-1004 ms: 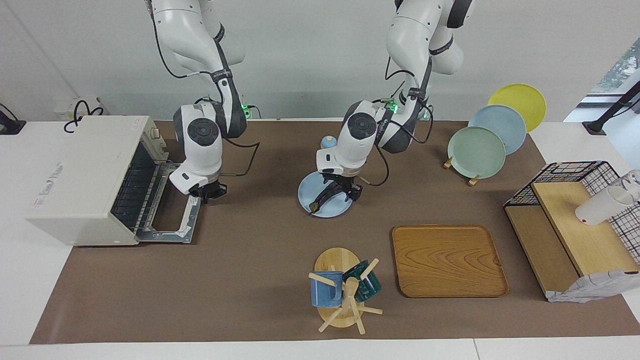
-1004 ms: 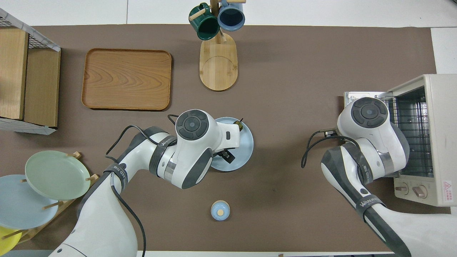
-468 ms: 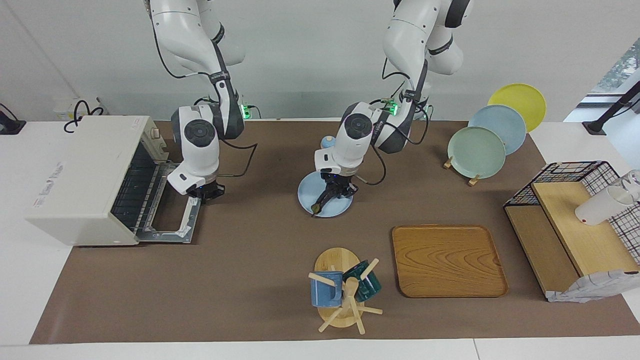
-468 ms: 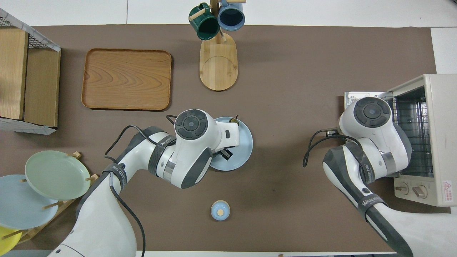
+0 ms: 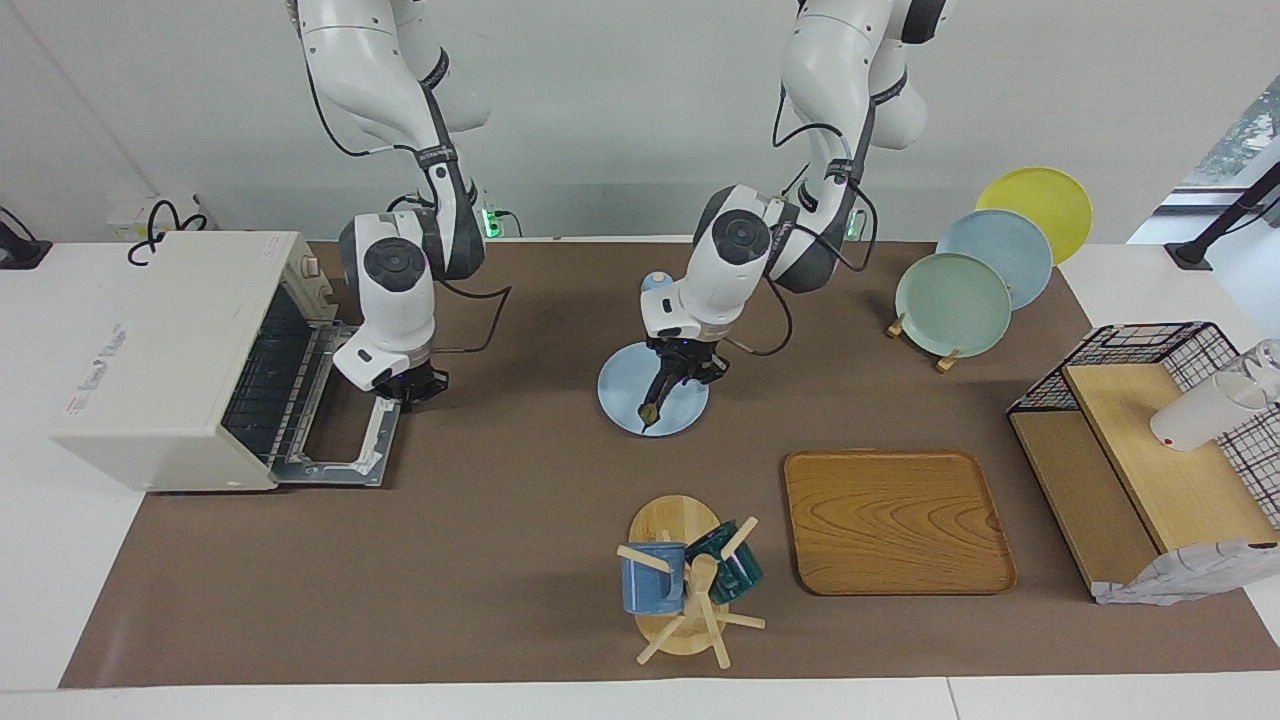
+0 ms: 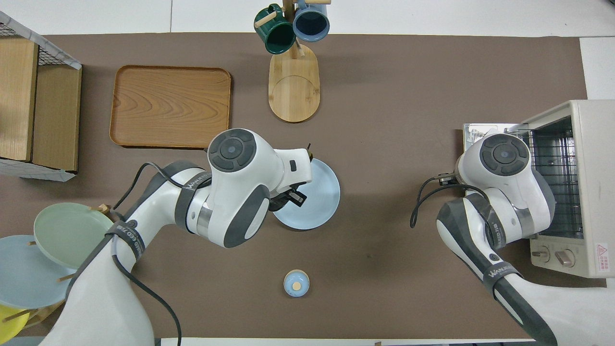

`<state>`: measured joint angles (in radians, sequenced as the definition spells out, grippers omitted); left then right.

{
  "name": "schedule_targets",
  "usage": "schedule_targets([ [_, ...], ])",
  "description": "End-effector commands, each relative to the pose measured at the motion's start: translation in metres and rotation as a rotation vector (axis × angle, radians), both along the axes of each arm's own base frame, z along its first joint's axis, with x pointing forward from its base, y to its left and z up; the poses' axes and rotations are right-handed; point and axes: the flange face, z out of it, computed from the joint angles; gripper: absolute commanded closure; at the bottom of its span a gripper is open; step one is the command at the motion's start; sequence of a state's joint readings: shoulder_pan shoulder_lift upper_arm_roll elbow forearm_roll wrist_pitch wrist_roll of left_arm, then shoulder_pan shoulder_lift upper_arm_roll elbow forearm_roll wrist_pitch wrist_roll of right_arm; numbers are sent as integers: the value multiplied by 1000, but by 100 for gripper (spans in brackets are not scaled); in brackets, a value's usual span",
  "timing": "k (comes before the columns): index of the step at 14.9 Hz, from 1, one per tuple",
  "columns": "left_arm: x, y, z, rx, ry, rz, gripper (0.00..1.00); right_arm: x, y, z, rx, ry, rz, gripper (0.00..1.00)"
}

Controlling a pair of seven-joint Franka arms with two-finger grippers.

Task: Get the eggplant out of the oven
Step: 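Carry the eggplant with the left gripper onto the wooden tray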

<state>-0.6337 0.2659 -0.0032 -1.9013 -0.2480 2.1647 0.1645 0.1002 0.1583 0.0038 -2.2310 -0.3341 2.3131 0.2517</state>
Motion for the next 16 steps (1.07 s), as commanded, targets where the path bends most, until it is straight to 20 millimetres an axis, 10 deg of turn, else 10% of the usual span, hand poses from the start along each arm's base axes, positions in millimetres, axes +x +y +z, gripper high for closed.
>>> schedule_targets([
  [1,23,40,39,-21,27,88,100,2,-10,11,-32,8,39,100],
  [8,114,155,83,-42,21,363,100,17,-25,82,-117,79,154,100],
  [12,144,241,68,-29,31,528,100,13,-67,105,-113,94,170,100],
  [16,181,272,18,11,28,632,100,7,-81,119,-107,105,170,100],
])
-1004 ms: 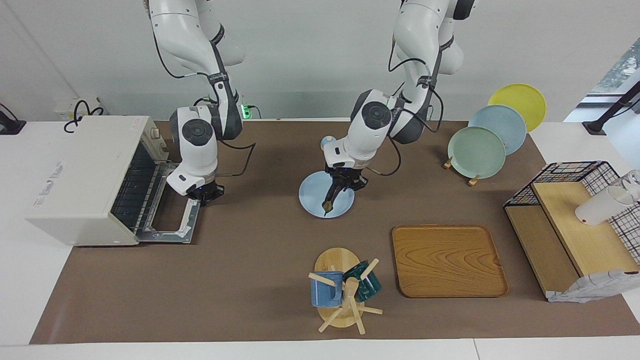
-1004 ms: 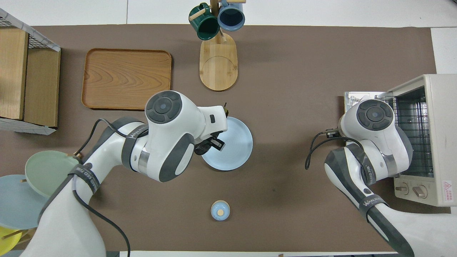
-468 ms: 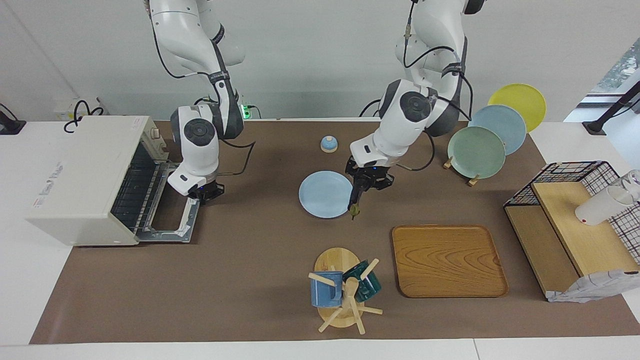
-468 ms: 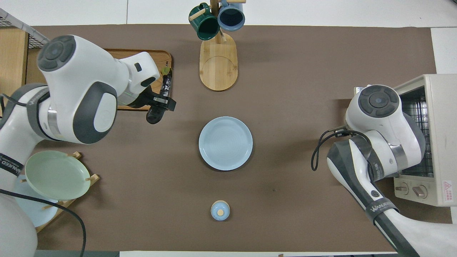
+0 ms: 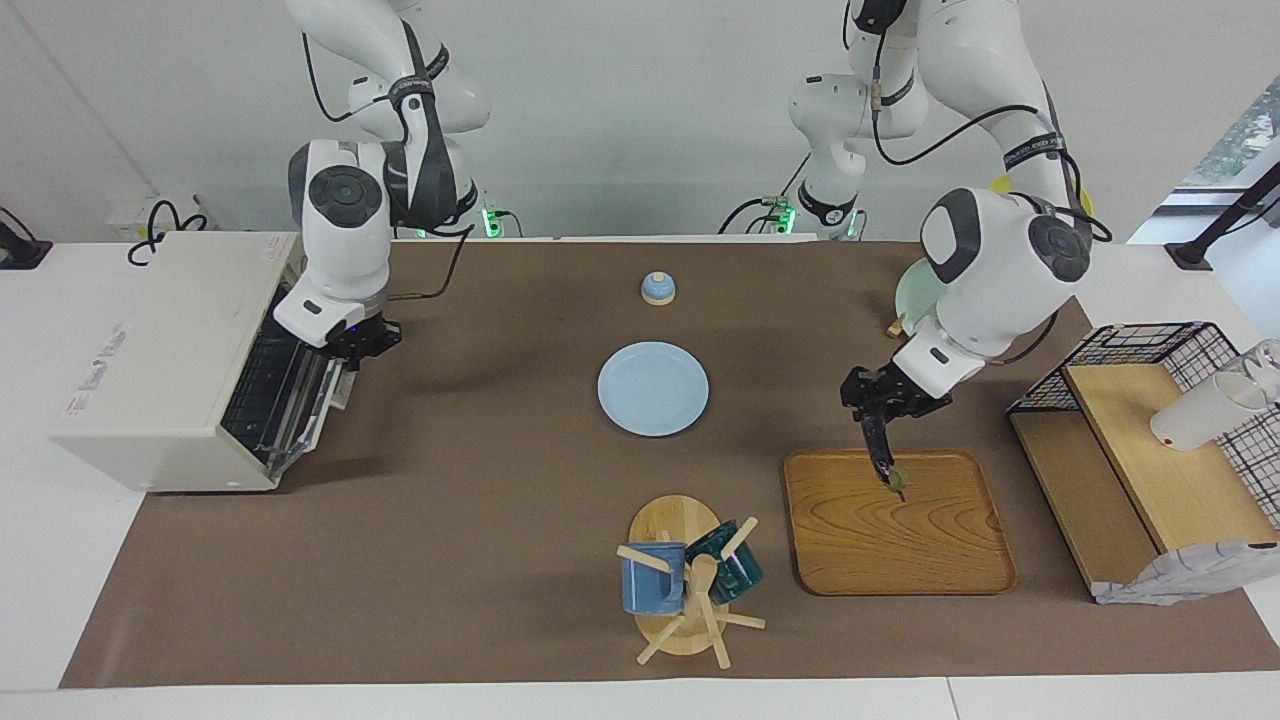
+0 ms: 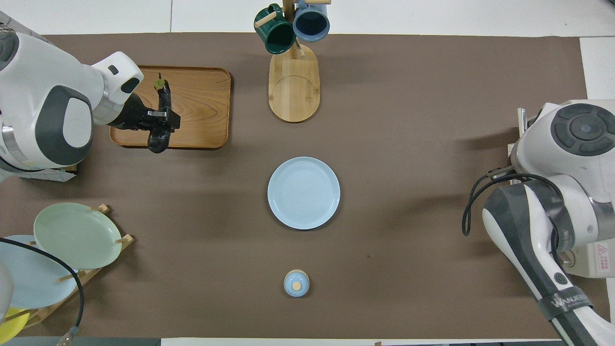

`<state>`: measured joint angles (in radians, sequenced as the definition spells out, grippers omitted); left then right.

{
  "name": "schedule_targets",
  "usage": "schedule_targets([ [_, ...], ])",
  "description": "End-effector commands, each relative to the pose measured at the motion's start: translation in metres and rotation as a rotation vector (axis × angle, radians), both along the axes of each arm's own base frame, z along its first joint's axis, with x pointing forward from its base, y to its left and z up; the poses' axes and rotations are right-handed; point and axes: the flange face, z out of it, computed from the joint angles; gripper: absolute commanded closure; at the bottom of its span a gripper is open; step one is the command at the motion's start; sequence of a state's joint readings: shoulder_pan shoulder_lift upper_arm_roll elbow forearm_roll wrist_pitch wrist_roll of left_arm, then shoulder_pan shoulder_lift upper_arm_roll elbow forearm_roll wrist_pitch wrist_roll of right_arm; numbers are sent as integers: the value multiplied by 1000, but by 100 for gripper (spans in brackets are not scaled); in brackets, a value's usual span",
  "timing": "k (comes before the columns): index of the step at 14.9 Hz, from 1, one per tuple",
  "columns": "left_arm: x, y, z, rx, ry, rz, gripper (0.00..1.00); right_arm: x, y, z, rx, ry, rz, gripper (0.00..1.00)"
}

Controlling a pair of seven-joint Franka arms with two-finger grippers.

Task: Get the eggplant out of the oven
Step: 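Carry the eggplant with the left gripper onto the wooden tray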

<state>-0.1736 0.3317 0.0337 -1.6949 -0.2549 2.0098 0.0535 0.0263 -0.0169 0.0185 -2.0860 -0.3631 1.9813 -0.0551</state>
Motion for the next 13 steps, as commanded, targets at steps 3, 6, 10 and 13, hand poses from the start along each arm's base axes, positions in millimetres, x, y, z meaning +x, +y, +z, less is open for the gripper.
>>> schedule_targets([
  [3,62,18,-49,39,-29,112,100,-3,-36,0,-34,39,-1,100],
  [6,66,19,-66,46,-83,133,100,-9,-53,12,-29,50,13,100],
  [10,69,22,-74,53,-118,143,100,-14,-63,16,11,62,-1,100],
  [13,66,21,-77,59,-110,133,100,-12,-62,36,20,54,-16,100],
])
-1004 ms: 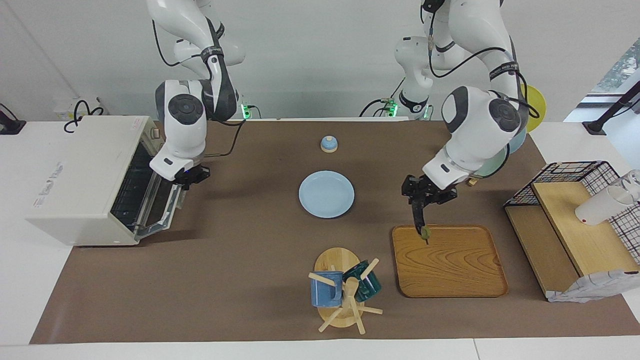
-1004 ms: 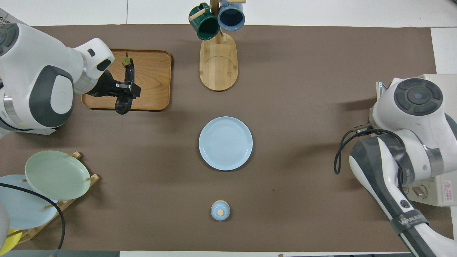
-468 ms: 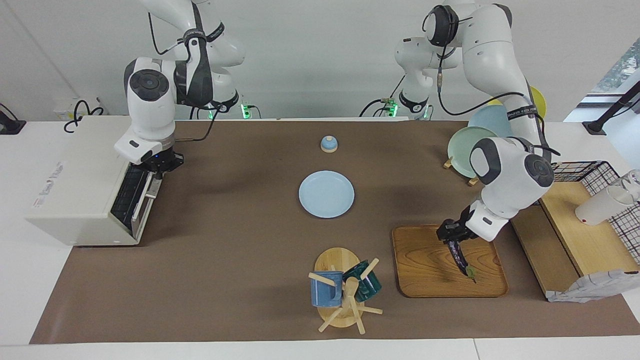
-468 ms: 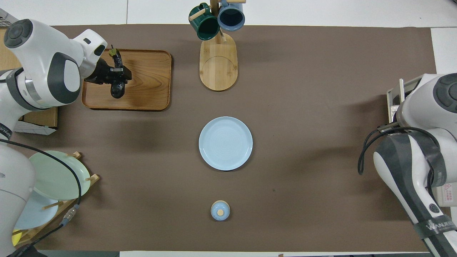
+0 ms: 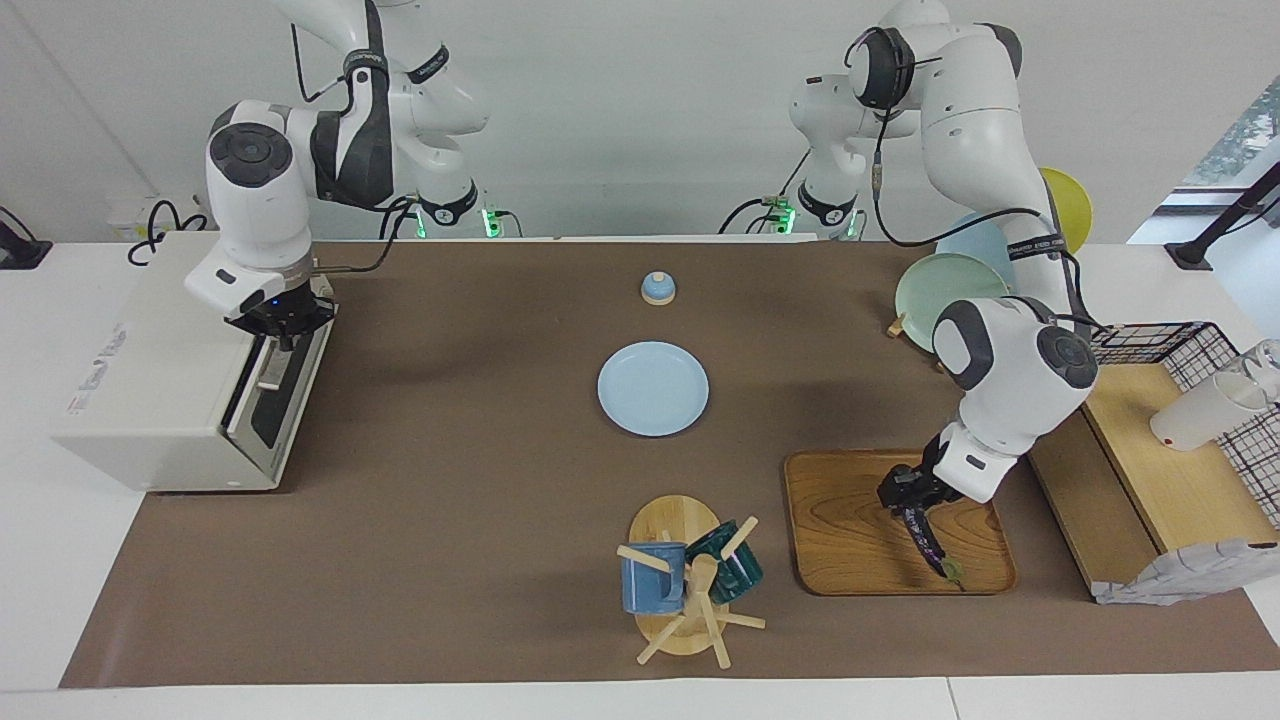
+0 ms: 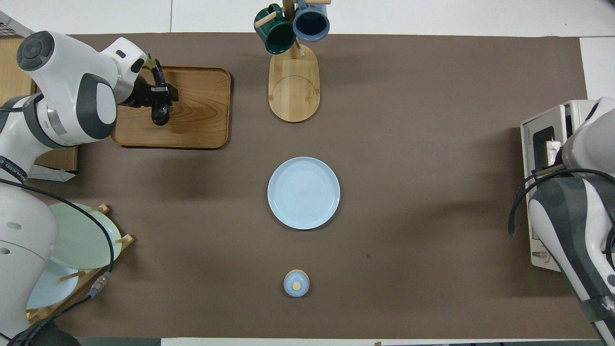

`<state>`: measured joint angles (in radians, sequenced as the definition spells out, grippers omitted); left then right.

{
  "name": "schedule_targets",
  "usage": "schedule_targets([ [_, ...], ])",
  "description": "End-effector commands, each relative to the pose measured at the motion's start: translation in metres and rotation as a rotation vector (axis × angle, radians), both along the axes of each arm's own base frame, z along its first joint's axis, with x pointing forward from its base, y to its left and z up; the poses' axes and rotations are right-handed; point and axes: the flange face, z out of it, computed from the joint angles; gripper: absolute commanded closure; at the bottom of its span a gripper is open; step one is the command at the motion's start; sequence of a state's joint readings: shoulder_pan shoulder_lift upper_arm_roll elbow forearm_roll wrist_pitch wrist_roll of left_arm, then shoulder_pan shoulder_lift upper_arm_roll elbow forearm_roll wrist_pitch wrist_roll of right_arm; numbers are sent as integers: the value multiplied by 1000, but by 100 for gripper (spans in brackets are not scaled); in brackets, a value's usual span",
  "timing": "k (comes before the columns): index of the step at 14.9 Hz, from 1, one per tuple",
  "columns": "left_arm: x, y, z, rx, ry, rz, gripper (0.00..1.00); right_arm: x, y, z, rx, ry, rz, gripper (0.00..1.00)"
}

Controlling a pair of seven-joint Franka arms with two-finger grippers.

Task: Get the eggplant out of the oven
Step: 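Carry the eggplant with the left gripper onto the wooden tray, then open the left gripper to release the eggplant on the tray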

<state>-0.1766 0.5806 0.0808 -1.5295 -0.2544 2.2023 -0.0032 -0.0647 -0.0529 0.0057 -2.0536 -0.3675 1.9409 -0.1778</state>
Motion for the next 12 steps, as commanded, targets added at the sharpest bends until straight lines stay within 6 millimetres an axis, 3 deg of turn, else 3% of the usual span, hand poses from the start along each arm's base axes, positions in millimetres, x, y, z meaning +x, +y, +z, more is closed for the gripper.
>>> schedule_targets([
  [1,-1,0,-3,45,-6,-16,93,-7,-3,18,40,45,-32,100],
  [2,-2,1,-4,68,-1,-33,1,-5,-2,37,59,46,-54,100],
  [6,-6,2,10,66,32,-35,0,-5,1,100,126,48,-115,100],
  [9,-14,9,49,52,37,-28,0,-4,9,135,166,40,-131,100],
  [12,-29,29,111,38,27,21,0,-1,11,139,253,42,-153,100],
])
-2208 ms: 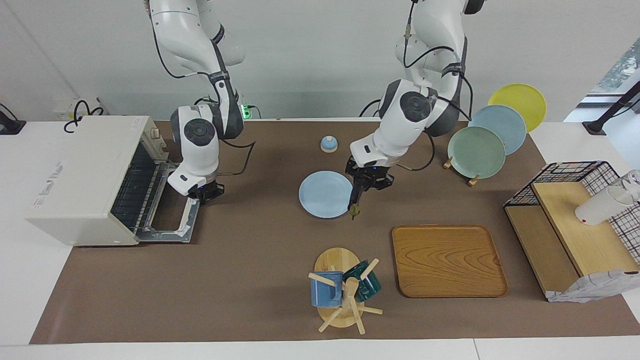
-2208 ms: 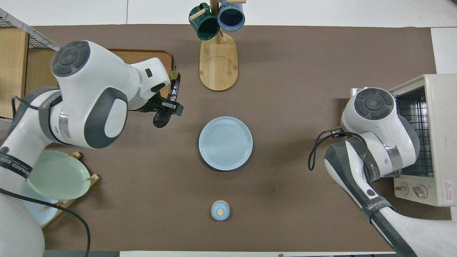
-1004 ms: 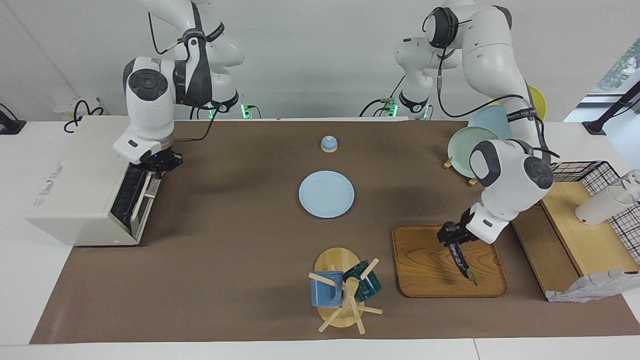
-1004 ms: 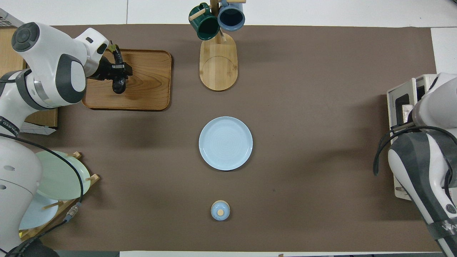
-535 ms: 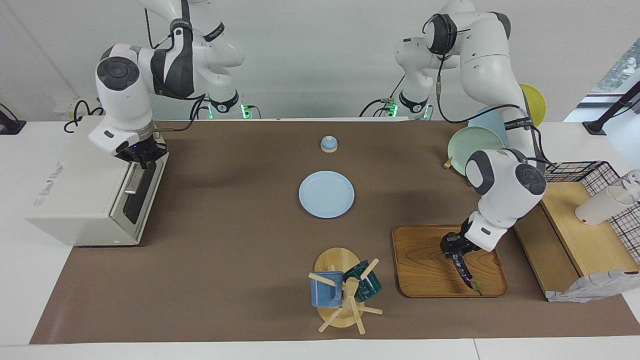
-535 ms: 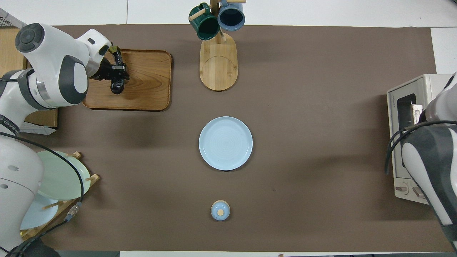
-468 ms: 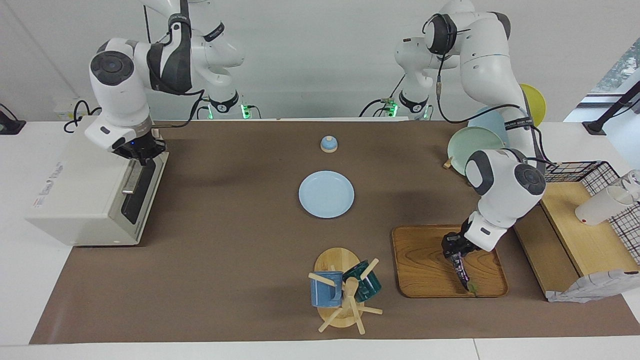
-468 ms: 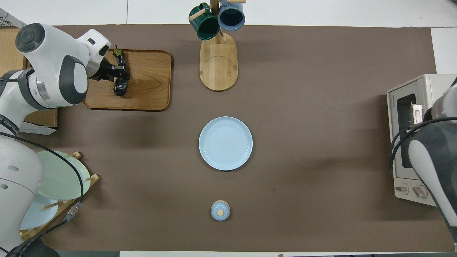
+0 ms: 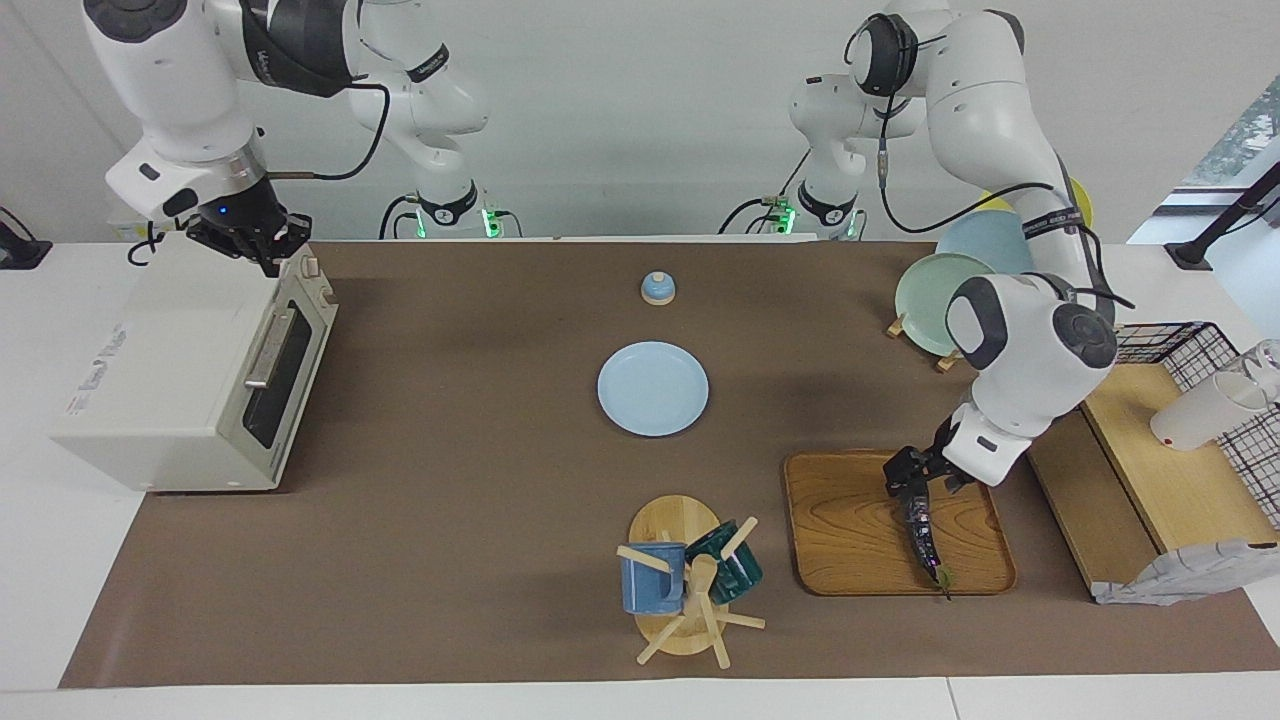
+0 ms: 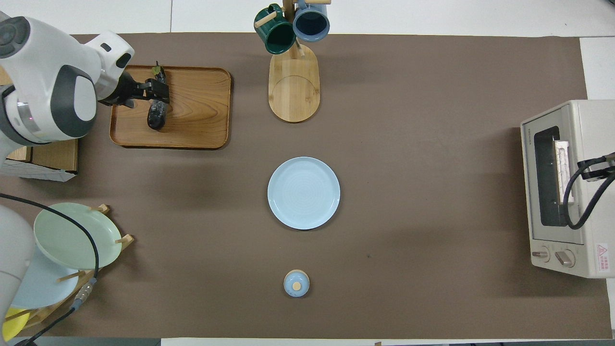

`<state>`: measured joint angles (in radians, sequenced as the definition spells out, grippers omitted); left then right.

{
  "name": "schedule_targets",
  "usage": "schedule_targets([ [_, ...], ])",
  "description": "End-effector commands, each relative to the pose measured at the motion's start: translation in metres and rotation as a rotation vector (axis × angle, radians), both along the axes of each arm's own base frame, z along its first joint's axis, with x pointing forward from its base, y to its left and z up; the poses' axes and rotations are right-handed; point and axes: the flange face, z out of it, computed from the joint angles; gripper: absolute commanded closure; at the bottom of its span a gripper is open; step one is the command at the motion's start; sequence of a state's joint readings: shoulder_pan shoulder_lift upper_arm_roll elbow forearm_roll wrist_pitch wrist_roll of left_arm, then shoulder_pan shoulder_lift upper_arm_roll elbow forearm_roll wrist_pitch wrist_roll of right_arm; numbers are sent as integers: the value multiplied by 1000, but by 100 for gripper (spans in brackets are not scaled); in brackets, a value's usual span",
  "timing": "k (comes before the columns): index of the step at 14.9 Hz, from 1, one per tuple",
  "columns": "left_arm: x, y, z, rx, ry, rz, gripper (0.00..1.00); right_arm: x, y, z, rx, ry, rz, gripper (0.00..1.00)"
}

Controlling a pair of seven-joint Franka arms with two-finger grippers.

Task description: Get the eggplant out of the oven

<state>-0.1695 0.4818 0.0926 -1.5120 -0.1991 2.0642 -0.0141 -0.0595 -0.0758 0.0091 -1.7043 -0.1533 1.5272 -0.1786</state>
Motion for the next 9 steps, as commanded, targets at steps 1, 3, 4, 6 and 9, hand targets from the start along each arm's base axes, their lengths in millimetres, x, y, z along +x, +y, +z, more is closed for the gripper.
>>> schedule_targets([
  [1,-24,21,63,1,21,83,0,6,0,-3,90,30,-13,92],
  [3,-40,24,92,48,46,72,0,3,3,-2,103,54,-11,0],
  [4,-49,28,113,76,43,61,0,2,7,0,103,59,-5,0],
  [6,-72,33,153,66,48,60,0,2,11,4,102,65,-3,0],
  [9,-104,34,194,64,76,49,0,4,7,0,98,72,-11,0],
])
